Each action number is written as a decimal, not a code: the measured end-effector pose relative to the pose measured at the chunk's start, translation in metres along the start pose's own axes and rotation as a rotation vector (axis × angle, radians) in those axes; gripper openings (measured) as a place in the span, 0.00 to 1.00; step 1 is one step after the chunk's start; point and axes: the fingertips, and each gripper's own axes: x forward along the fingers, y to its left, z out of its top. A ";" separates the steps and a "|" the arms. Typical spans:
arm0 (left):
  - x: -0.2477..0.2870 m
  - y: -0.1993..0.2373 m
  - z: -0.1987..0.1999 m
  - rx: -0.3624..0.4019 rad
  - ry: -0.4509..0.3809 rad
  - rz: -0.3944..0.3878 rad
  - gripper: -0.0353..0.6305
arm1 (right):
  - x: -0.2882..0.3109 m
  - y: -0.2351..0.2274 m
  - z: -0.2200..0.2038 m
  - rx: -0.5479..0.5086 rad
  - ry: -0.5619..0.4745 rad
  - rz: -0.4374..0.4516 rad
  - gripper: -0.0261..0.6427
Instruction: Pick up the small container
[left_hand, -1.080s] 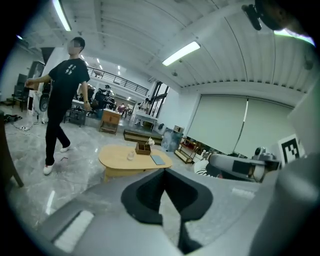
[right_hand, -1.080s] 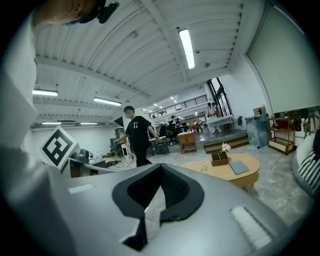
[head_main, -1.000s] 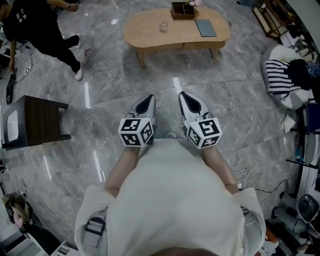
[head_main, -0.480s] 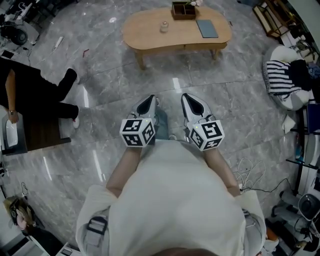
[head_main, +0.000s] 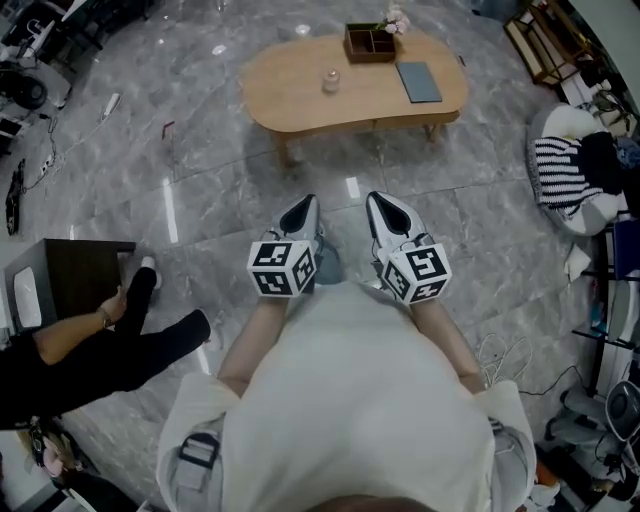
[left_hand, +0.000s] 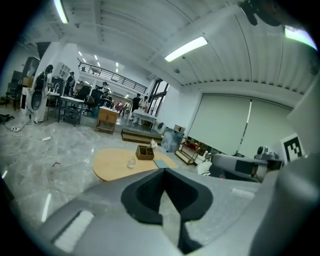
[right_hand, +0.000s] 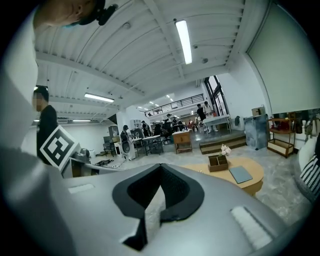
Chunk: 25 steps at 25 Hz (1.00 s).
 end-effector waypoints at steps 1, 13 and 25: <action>0.008 0.006 0.008 0.008 0.004 -0.007 0.06 | 0.012 -0.003 0.006 -0.003 -0.004 -0.002 0.04; 0.096 0.074 0.087 0.046 0.028 -0.065 0.06 | 0.136 -0.031 0.059 -0.026 -0.020 -0.024 0.04; 0.159 0.128 0.114 0.058 0.070 -0.086 0.06 | 0.210 -0.067 0.065 -0.003 -0.010 -0.086 0.04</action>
